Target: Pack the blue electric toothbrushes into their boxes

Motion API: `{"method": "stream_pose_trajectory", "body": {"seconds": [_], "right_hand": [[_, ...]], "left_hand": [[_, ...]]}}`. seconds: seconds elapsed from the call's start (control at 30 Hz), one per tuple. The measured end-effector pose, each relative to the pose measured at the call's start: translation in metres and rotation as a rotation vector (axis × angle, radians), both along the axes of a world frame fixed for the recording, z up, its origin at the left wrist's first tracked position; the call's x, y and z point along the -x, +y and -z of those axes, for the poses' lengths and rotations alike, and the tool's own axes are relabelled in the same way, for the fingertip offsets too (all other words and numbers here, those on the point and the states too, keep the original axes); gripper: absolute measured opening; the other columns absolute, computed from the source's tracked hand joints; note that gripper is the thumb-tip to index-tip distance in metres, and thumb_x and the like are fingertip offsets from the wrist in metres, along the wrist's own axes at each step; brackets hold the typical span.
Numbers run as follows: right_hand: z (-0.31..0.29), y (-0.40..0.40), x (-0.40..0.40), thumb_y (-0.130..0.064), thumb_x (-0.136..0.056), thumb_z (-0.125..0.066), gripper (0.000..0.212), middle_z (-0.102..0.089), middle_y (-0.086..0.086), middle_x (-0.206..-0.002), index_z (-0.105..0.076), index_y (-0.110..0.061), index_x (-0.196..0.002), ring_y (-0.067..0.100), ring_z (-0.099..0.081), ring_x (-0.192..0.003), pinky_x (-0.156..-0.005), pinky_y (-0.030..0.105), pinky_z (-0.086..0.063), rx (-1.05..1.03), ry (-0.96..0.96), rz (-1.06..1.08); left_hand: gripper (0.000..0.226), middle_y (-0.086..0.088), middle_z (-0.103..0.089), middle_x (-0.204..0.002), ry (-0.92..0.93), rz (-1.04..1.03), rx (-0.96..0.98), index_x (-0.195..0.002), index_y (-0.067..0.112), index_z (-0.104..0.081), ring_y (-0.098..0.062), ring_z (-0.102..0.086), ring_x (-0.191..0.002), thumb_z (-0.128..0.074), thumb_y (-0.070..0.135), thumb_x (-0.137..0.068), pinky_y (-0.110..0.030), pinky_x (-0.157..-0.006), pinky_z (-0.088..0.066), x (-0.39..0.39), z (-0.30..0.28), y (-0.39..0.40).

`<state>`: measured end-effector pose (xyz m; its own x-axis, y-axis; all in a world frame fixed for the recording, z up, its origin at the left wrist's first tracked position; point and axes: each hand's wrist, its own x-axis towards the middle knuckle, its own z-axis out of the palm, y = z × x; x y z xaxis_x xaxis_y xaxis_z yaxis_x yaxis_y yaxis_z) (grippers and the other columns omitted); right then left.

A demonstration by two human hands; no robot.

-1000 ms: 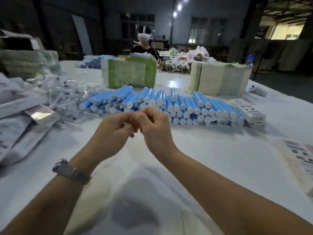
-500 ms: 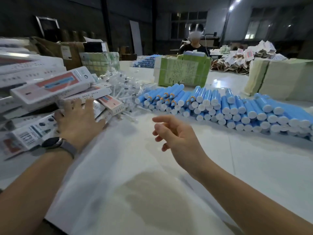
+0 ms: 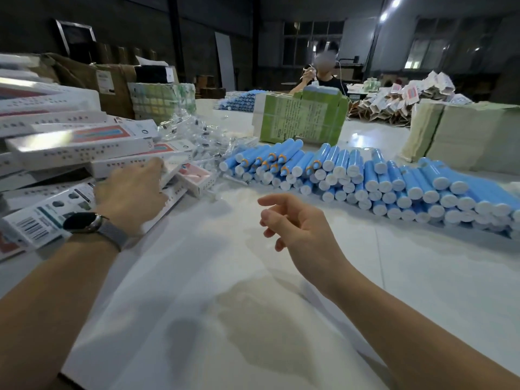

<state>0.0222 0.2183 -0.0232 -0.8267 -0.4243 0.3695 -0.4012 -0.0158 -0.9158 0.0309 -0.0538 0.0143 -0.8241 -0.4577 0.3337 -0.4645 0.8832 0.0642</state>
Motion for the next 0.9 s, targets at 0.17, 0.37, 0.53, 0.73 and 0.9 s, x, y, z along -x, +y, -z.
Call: {"method": "stream_pose_trajectory", "body": {"seconds": [0.17,0.37,0.53,0.73,0.9], "right_hand": [[-0.015,0.011,0.009,-0.017,-0.094,-0.061,0.014,-0.061,0.009,-0.082,-0.066,-0.028,-0.102,0.011,-0.06,-0.073,-0.059,0.021,-0.05,0.093,0.055,0.087],[-0.042,0.04,0.017,-0.032,-0.089,-0.067,0.022,-0.054,-0.007,-0.078,-0.057,-0.033,-0.109,0.008,-0.059,-0.071,-0.058,0.018,-0.049,0.266,0.106,0.319],[-0.034,0.078,0.012,-0.032,-0.083,-0.068,0.04,-0.065,0.015,-0.098,-0.053,-0.031,-0.121,0.029,-0.07,-0.085,-0.073,0.037,-0.06,0.258,0.045,0.348],[-0.027,0.089,0.007,-0.025,-0.085,-0.062,0.028,-0.068,0.015,-0.097,-0.053,-0.031,-0.111,0.033,-0.068,-0.09,-0.082,0.053,-0.057,0.215,0.214,0.392],[-0.023,0.091,0.004,-0.033,-0.084,-0.061,0.028,-0.066,0.013,-0.092,-0.046,-0.036,-0.108,0.03,-0.07,-0.082,-0.074,0.046,-0.06,0.26,0.239,0.335]], "left_hand": [[0.044,0.001,-0.06,-0.106,0.238,0.319,-0.358,-0.134,0.032,-0.041,-0.021,-0.059,-0.079,-0.063,0.032,-0.096,-0.027,-0.052,-0.047,0.002,-0.028,0.061],[0.02,-0.005,-0.07,-0.077,0.354,0.965,-1.373,-0.104,0.016,-0.066,-0.016,-0.067,-0.066,-0.065,0.015,-0.084,-0.029,-0.057,-0.055,0.007,-0.018,0.184],[0.036,-0.007,-0.072,-0.08,0.338,1.02,-1.642,-0.109,0.012,-0.067,-0.022,-0.069,-0.068,-0.058,0.024,-0.077,-0.032,-0.058,-0.055,0.007,0.008,0.23],[0.037,-0.009,-0.069,-0.1,0.373,1.039,-1.627,-0.115,0.026,-0.038,-0.026,-0.075,-0.079,-0.058,0.035,-0.085,-0.031,-0.061,-0.059,0.001,0.025,0.245],[0.017,0.005,-0.071,-0.092,0.42,1.175,-1.567,-0.104,0.039,-0.036,-0.023,-0.075,-0.077,-0.05,0.04,-0.093,-0.027,-0.059,-0.059,-0.002,0.035,0.249]]}}
